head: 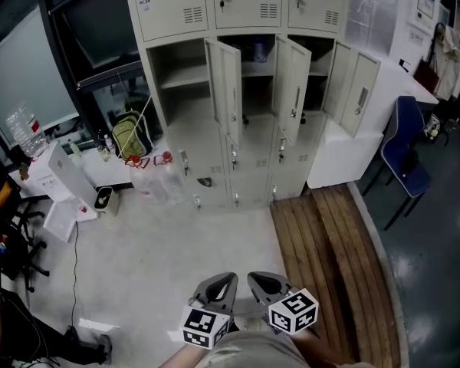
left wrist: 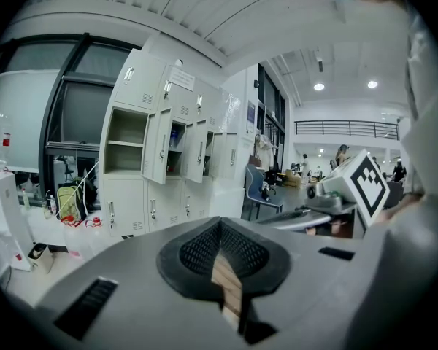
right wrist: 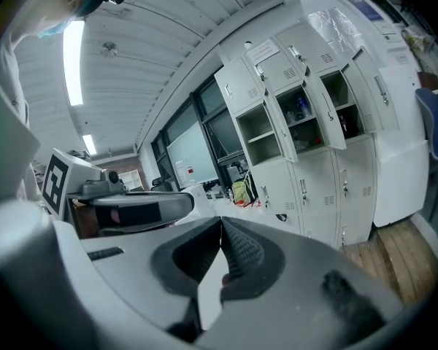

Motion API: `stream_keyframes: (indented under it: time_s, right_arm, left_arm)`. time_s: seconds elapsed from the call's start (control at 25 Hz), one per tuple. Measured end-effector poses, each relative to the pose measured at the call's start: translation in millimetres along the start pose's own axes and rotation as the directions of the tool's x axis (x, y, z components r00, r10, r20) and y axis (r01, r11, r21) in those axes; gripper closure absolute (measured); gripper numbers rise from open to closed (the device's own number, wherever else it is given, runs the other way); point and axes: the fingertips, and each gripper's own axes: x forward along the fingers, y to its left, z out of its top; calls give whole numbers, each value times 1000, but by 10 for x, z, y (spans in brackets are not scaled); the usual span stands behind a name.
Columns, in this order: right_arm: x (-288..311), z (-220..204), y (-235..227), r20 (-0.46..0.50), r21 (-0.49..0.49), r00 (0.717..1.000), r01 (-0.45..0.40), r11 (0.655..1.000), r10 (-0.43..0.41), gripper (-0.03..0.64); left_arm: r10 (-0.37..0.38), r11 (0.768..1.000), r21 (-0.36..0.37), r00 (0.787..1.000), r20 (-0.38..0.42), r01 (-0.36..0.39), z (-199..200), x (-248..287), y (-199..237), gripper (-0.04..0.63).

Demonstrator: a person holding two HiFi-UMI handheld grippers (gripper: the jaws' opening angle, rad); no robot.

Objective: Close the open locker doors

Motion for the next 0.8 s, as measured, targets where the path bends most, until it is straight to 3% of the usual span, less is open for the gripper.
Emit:
stream_keyframes:
  time_s: [0.4, 0.8]
  right_arm:
    - [324, 65, -254, -19, 5, 1000, 17, 1000, -17, 589]
    - [969, 425, -818, -28, 1, 998, 56, 998, -56, 589]
  left_arm:
    - [-9, 1000, -23, 1000, 10, 9, 44, 324, 319, 581]
    - [-26, 999, -35, 999, 23, 27, 301, 1006, 1034, 581]
